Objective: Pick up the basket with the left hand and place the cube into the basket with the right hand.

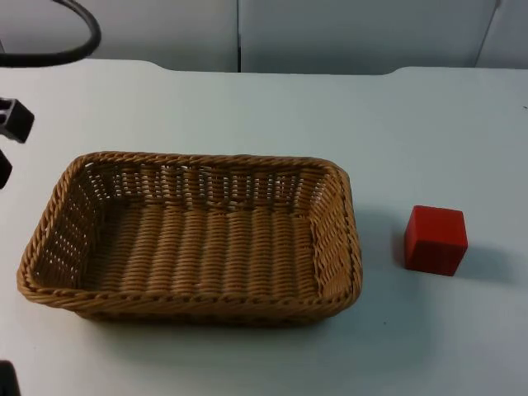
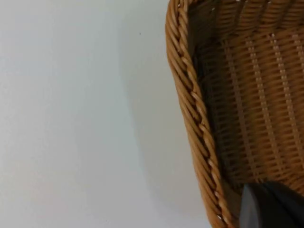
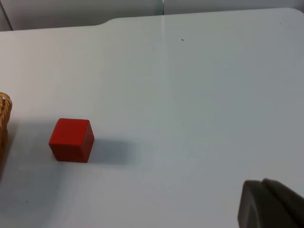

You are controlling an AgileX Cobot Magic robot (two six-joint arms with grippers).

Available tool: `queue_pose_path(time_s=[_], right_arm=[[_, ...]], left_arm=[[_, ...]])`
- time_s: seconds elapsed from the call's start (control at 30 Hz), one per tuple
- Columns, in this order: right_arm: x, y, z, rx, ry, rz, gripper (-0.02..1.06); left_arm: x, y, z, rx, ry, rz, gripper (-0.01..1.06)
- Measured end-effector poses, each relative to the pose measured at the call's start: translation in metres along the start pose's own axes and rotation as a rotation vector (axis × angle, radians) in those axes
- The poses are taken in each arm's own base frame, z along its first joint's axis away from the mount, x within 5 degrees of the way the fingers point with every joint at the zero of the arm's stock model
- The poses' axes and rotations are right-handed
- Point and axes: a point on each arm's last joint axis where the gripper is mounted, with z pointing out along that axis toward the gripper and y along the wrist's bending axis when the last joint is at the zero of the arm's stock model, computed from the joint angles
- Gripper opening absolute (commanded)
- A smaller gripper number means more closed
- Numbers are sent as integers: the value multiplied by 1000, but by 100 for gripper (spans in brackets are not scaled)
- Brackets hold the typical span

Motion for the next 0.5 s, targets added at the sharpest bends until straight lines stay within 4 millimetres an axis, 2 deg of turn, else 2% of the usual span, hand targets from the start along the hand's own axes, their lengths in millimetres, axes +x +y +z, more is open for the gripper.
queue_pose_path(time_s=[0.17, 0.27, 0.33, 0.37, 0.4, 0.5], right_arm=[[0, 0, 0, 0, 0, 0, 0], [0, 0, 0, 0, 0, 0, 0], [0, 0, 0, 0, 0, 0, 0], [0, 0, 0, 0, 0, 0, 0], [0, 0, 0, 0, 0, 0, 0], [0, 0, 0, 0, 0, 0, 0]], left_arm=[[-4, 3, 6, -18, -27, 10, 0], [-5, 4, 6, -25, -41, 16, 4], [-7, 5, 7, -34, -60, 18, 13], [-7, 5, 7, -34, -60, 18, 23], [-8, 5, 7, -36, -66, 16, 23], [-10, 5, 8, -37, -84, 1, 45]])
